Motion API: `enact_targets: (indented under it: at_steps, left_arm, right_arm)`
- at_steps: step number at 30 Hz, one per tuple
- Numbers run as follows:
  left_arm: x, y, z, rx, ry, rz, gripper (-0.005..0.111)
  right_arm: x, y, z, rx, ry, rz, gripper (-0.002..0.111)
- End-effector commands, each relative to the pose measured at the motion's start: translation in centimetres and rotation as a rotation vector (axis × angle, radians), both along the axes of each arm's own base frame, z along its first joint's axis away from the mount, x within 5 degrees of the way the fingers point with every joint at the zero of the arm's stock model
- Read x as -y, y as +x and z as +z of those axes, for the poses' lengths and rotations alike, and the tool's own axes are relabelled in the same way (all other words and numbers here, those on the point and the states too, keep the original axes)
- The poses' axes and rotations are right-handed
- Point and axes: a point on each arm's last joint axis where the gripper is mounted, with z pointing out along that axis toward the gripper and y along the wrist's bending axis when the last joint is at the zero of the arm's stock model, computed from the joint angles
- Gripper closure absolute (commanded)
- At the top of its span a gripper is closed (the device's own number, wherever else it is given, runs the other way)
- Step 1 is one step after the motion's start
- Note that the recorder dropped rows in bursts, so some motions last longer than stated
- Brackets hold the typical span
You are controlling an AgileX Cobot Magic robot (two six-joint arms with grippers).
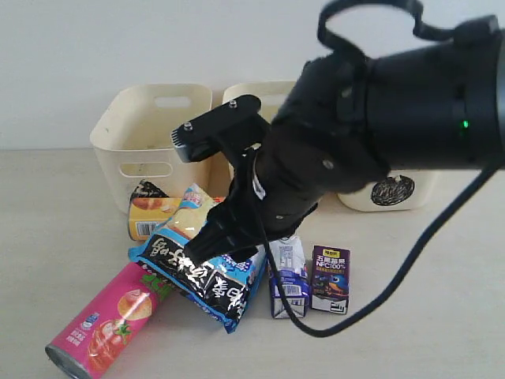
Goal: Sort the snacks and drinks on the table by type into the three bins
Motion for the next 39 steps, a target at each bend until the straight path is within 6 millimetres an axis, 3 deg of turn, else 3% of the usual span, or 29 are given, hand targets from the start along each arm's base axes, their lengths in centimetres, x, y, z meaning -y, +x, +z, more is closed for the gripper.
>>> enact_targets:
  at_steps: [1, 6, 10, 17, 25, 31, 39]
  left_arm:
    - [0.0, 0.0, 0.0, 0.007, -0.017, 0.005, 0.103]
    - [0.0, 0.0, 0.0, 0.007, -0.017, 0.005, 0.103]
    - [0.0, 0.0, -0.1, 0.004, -0.017, 0.005, 0.103]
    - [0.0, 0.0, -0.1, 0.004, -0.017, 0.005, 0.103]
    - [0.0, 0.0, -0.1, 0.004, -0.017, 0.005, 0.103]
    - [0.0, 0.0, -0.1, 0.004, -0.017, 0.005, 0.103]
    - [0.0, 0.0, -0.1, 0.004, -0.017, 0.005, 0.103]
  right_arm:
    - [-0.4, -0.4, 2.1, -0.113, -0.098, 0.082, 0.054]
    - [-3.1, 0.0, 4.7, -0.178, 0.077, 0.106, 0.053]
    - [-5.1, 1.1, 5.2, -0.203, 0.086, 0.143, 0.034]
    - [-8.4, 4.0, 2.6, -0.333, -0.034, 0.037, 0.03]
    - [-10.9, 6.5, 0.4, -0.292, -0.019, -0.065, 0.03]
    - [-11.4, 6.5, -0.9, -0.248, -0.131, 0.133, 0.03]
    - [-12.5, 4.2, 1.0, -0.128, -0.221, 0.326, 0.03]
